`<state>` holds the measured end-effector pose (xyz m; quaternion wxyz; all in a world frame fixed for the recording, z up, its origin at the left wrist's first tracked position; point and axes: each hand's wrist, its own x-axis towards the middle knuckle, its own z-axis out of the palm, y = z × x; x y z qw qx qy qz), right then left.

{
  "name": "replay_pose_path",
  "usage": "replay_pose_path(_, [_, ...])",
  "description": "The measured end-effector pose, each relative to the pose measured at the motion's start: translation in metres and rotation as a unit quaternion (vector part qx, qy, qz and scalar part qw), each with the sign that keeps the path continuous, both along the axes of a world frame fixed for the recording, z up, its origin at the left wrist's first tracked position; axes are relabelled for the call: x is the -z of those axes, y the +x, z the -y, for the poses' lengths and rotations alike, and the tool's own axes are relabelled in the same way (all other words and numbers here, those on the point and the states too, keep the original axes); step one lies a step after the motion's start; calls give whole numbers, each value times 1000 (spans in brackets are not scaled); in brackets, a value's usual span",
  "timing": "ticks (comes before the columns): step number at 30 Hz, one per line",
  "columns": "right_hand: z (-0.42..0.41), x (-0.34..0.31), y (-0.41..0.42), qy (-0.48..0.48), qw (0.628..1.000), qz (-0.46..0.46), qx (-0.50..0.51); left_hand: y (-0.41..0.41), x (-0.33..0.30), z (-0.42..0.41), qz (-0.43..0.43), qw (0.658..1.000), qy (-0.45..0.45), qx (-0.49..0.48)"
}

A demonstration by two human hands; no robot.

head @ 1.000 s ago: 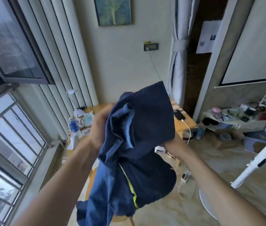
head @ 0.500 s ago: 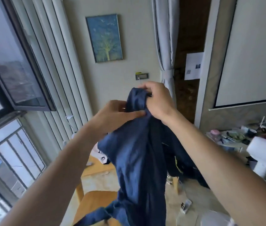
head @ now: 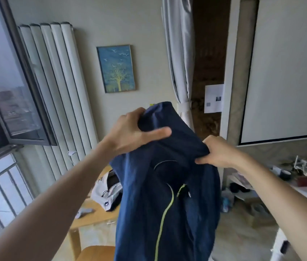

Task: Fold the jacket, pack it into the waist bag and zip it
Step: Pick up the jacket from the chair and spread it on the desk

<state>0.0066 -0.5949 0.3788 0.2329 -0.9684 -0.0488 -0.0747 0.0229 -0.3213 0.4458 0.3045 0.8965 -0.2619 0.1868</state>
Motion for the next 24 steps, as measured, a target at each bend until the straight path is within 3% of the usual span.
replay_pose_path(2, [21, -7, -2, -12, 1000, 16, 24, 12, 3, -3, 83, 980, 170, -62])
replay_pose_path(3, [30, -12, -2, -23, 998, 31, 42, 21, 5, -5, 98, 974, 193, -72])
replay_pose_path(7, [53, -29, 2, -51, 983, 122, 126, 49, 9, -22, 12, 991, 124, -40])
replay_pose_path(12, [70, -35, 22, 42, 978, 138, 152, 66, 13, -35, -125, 988, 76, -41])
replay_pose_path(14, [61, -42, 30, 83, 977, 153, 122, 71, 17, -34, -162, 984, 50, -59])
replay_pose_path(18, [13, -67, 42, 64, 976, 205, 23, 60, 31, 12, -188, 982, 0, -15])
replay_pose_path(21, [-26, -76, 50, 19, 977, 205, -55, 56, 46, 61, -184, 983, -21, 22])
replay_pose_path(24, [-41, -76, 52, -56, 975, 195, -95, 69, 52, 82, -168, 977, -128, 9])
